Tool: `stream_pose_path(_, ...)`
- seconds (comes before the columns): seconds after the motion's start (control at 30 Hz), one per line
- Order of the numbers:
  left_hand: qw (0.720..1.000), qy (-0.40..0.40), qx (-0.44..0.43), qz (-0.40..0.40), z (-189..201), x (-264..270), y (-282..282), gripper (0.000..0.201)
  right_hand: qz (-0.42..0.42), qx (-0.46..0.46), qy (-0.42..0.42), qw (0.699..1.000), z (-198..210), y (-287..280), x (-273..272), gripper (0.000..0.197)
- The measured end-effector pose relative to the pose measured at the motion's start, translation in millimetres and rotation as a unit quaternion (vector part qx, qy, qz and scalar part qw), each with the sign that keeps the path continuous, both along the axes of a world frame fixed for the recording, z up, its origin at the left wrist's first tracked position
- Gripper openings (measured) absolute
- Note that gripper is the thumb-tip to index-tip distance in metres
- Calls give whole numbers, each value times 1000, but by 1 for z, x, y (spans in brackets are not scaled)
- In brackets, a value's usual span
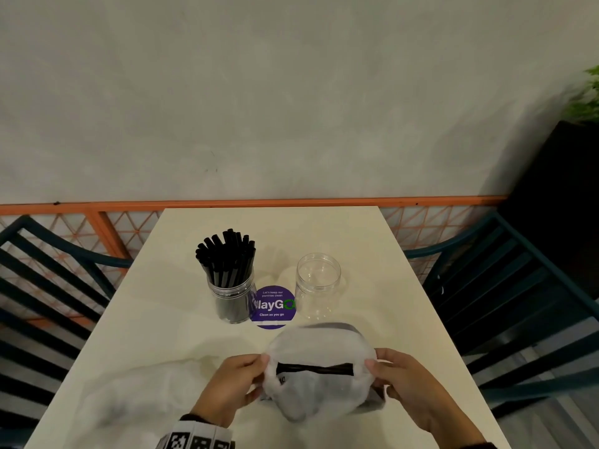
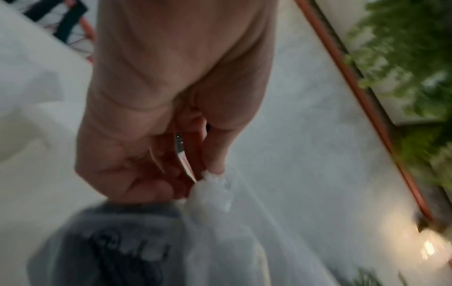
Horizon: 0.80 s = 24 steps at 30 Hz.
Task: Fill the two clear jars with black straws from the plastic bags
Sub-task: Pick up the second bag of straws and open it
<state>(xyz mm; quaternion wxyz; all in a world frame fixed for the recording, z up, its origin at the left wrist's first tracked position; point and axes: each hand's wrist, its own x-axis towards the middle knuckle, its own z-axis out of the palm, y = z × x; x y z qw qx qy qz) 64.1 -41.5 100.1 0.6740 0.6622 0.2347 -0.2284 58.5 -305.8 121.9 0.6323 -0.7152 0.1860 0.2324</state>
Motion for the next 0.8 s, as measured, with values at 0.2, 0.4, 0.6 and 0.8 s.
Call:
stream_pose_path(0.2, 984, 90, -142, 61, 12, 0, 2, 16, -61, 126, 89, 986, -18, -11, 7, 24)
stream_pose_path(0.4, 990, 62, -78, 99, 7, 1, 4, 23, -79, 150, 170, 971, -4, -13, 2, 17)
stream_pose_path(0.6, 1000, -14, 13, -24, 11, -4, -7, 28, -143, 86, 125, 978, -8, -13, 2, 11)
stream_pose_path(0.8, 994, -40, 69, -72, -12, -5, -13, 46, 7, -61, 79, 995, -17, -13, 2, 31)
